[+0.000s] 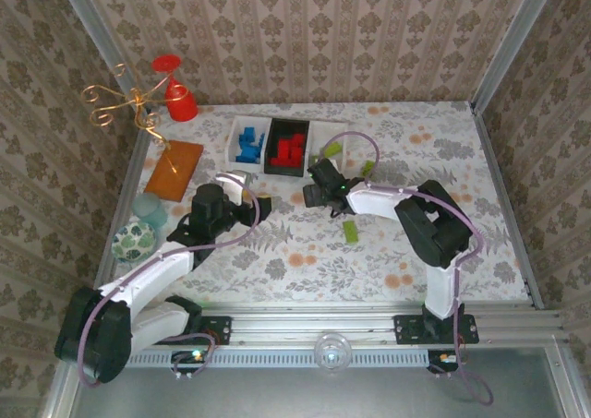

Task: Sort the legos into containers by color
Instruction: Pick up the lego from the center of the table, then place the lego in the container.

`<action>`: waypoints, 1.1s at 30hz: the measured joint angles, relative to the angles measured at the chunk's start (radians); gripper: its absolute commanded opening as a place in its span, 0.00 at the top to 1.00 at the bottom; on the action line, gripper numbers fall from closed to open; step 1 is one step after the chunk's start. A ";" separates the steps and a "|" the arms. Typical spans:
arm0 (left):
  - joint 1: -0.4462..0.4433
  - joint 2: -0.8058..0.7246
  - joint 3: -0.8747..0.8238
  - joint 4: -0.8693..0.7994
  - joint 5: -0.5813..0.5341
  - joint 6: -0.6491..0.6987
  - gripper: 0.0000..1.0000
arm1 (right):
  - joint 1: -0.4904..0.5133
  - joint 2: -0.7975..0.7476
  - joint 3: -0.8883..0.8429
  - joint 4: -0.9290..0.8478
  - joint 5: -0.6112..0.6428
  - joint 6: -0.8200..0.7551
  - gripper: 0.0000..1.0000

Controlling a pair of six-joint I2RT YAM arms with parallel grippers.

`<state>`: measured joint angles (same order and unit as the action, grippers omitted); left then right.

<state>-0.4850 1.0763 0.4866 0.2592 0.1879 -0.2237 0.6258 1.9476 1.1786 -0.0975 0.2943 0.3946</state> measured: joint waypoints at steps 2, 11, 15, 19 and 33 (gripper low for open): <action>0.000 0.000 0.000 0.000 0.000 0.000 0.24 | -0.004 0.023 0.006 0.011 0.002 0.003 0.16; 0.000 0.000 0.000 0.000 0.000 0.008 0.24 | -0.016 0.069 0.040 0.043 0.013 0.008 0.37; 0.000 0.000 0.000 0.000 0.000 0.007 0.24 | -0.018 0.060 0.029 0.057 0.013 0.011 0.43; 0.000 0.000 0.000 0.000 0.000 0.008 0.24 | -0.018 -0.037 -0.052 0.064 0.001 0.011 0.44; -0.006 0.007 0.001 0.000 0.017 0.007 0.24 | -0.126 -0.057 0.180 0.094 -0.066 -0.051 0.38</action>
<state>-0.4908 1.0836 0.4877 0.2588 0.2047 -0.2165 0.5003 1.8904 1.3590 -0.0032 0.2287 0.3439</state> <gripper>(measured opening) 0.759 0.638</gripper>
